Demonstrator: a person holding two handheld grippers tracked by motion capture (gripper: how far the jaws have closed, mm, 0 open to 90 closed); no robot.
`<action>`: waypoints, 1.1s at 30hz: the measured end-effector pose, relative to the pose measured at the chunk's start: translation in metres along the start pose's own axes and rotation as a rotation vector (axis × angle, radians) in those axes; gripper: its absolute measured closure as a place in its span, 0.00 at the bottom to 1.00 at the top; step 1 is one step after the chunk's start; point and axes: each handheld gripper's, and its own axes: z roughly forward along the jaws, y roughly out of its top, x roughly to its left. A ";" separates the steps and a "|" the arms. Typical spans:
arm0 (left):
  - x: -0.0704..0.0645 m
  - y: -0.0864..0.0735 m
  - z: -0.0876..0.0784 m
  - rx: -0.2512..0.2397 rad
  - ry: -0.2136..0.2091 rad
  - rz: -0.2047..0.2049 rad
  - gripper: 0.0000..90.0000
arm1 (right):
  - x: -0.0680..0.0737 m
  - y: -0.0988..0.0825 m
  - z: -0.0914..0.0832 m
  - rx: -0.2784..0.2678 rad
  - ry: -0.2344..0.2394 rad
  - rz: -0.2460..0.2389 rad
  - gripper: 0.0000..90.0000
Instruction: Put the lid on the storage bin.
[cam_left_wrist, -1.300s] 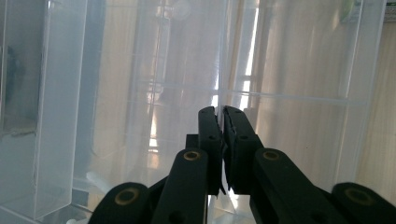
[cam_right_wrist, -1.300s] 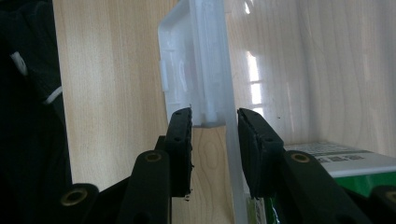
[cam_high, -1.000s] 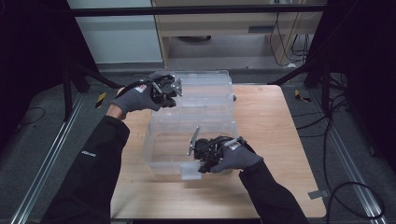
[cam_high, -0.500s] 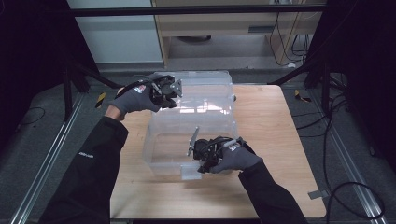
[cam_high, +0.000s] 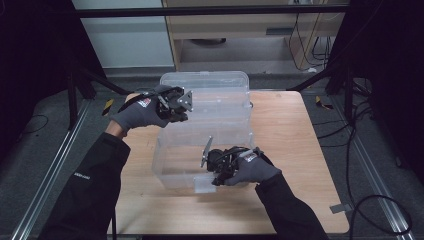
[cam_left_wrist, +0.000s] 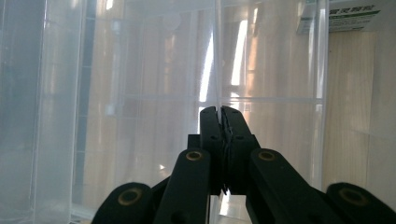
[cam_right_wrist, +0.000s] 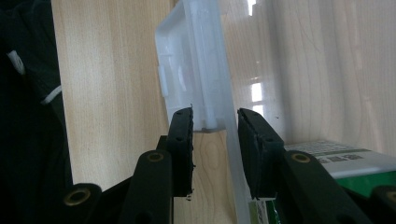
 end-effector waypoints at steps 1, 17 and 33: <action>-0.001 0.000 -0.001 0.001 0.003 0.001 0.98 | 0.001 0.000 0.000 0.000 0.000 0.005 0.74; -0.027 -0.005 -0.009 -0.035 0.046 0.000 0.98 | 0.003 0.000 0.000 0.005 -0.001 0.012 0.74; -0.045 -0.009 -0.014 -0.058 0.038 -0.011 0.97 | 0.002 0.000 0.000 0.006 0.001 0.006 0.74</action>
